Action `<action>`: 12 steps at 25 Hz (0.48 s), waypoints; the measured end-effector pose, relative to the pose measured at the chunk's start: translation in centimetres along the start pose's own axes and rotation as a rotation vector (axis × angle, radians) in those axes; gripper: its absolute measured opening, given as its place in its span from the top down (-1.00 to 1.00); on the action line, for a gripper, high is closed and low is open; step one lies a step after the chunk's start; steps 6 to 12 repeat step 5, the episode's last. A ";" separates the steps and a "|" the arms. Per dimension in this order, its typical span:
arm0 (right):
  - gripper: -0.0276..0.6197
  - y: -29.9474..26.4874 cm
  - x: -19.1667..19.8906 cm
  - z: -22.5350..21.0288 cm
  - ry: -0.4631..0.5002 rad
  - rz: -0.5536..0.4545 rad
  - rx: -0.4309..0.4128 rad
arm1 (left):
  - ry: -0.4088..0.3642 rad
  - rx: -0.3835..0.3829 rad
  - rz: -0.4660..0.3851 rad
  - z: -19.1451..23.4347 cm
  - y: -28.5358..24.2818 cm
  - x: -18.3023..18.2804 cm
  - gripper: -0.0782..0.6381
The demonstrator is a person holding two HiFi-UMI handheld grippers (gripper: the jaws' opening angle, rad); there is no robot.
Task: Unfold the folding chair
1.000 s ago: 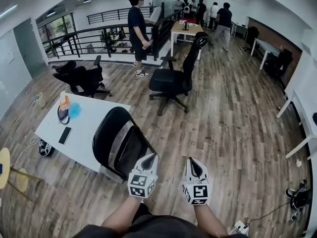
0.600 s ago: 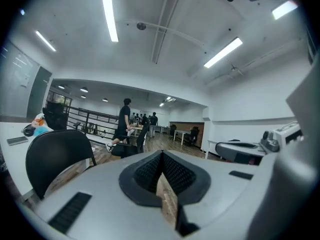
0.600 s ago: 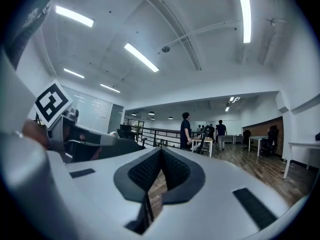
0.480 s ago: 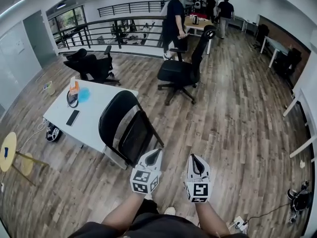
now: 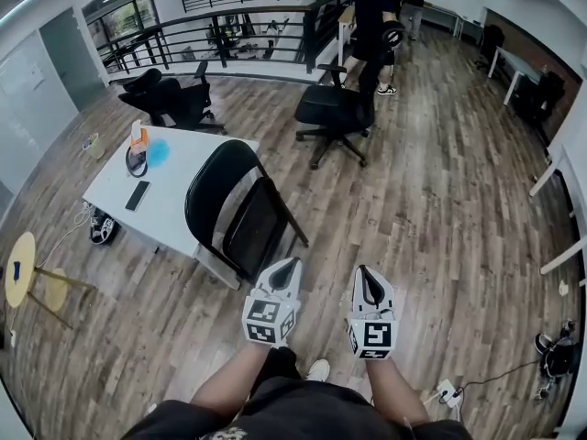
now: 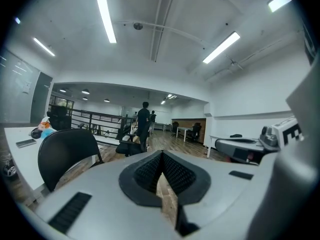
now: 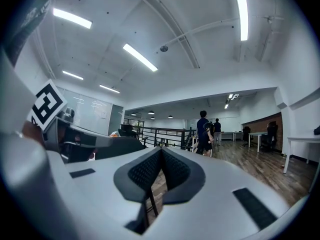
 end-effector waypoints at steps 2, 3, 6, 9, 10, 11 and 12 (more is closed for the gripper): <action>0.87 -0.1 -0.1 -0.2 0.009 -0.007 0.001 | -0.003 -0.001 0.000 -0.1 -0.1 0.0 0.77; 0.87 -0.2 -0.2 -0.2 0.014 -0.013 0.001 | -0.006 -0.001 -0.001 -0.1 -0.2 0.0 0.77; 0.87 -0.4 -0.4 -0.3 0.020 -0.025 -0.001 | -0.013 -0.003 -0.002 -0.2 -0.4 -0.2 0.77; 0.87 -0.4 -0.4 -0.3 0.020 -0.025 -0.001 | -0.013 -0.003 -0.002 -0.2 -0.4 -0.2 0.77; 0.87 -0.4 -0.4 -0.3 0.020 -0.025 -0.001 | -0.013 -0.003 -0.002 -0.2 -0.4 -0.2 0.77; 0.87 -0.4 -0.4 -0.3 0.020 -0.025 -0.001 | -0.013 -0.003 -0.002 -0.2 -0.4 -0.2 0.77; 0.87 -0.4 -0.4 -0.3 0.020 -0.025 -0.001 | -0.013 -0.003 -0.002 -0.2 -0.4 -0.2 0.77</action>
Point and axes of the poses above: the fingertips, and each gripper's own axes: y backward along the fingers, z to its left, x out of its underside, the point moved 4 cm from there along y, backward along the fingers, and after that the axes turned 12 degrees about x, right-handed, at the moved point
